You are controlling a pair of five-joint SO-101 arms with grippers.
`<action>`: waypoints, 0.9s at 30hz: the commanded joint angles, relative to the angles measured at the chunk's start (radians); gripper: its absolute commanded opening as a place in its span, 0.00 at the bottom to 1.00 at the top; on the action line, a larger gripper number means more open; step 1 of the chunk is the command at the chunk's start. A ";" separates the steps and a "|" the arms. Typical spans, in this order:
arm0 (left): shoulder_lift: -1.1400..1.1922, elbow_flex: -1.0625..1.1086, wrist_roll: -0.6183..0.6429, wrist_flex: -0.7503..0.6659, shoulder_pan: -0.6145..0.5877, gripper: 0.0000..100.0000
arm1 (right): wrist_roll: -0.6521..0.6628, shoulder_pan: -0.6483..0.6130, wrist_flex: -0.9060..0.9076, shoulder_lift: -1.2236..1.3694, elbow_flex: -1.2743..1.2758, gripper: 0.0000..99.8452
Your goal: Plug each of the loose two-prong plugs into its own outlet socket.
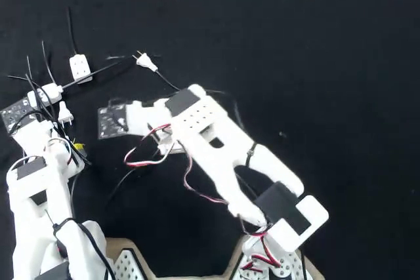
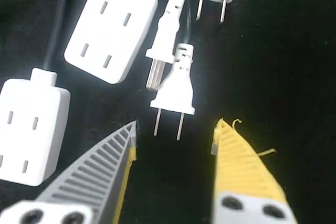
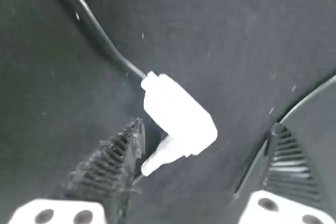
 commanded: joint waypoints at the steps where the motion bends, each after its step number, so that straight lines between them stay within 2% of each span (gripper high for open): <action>1: -0.020 -0.059 0.006 0.003 -0.028 0.24 | 0.054 -0.014 -0.037 0.071 -0.013 0.35; 10: -0.020 -0.059 0.006 0.003 -0.035 0.24 | 0.117 0.068 -0.044 0.234 -0.094 0.34; 12: -0.020 -0.059 0.006 0.003 -0.035 0.24 | 0.112 0.087 -0.044 0.246 -0.133 0.27; 14: -0.020 -0.059 0.006 0.003 -0.033 0.24 | 0.101 0.121 -0.038 0.248 -0.182 0.10; 15: -0.020 -0.059 0.006 0.003 -0.033 0.24 | 0.066 0.140 -0.037 0.242 -0.211 0.00; 17: -0.020 -0.059 0.006 0.003 -0.033 0.24 | -0.072 0.196 -0.015 0.220 -0.265 0.05; 19: -0.020 -0.059 0.006 0.003 -0.031 0.24 | -0.183 0.253 0.049 0.179 -0.317 0.01; 22: -0.018 -0.059 0.006 0.003 -0.030 0.24 | -0.273 0.370 0.160 0.093 -0.367 0.01; 27: -0.017 -0.059 0.005 0.002 -0.028 0.24 | -0.410 0.687 0.207 -0.013 -0.415 0.01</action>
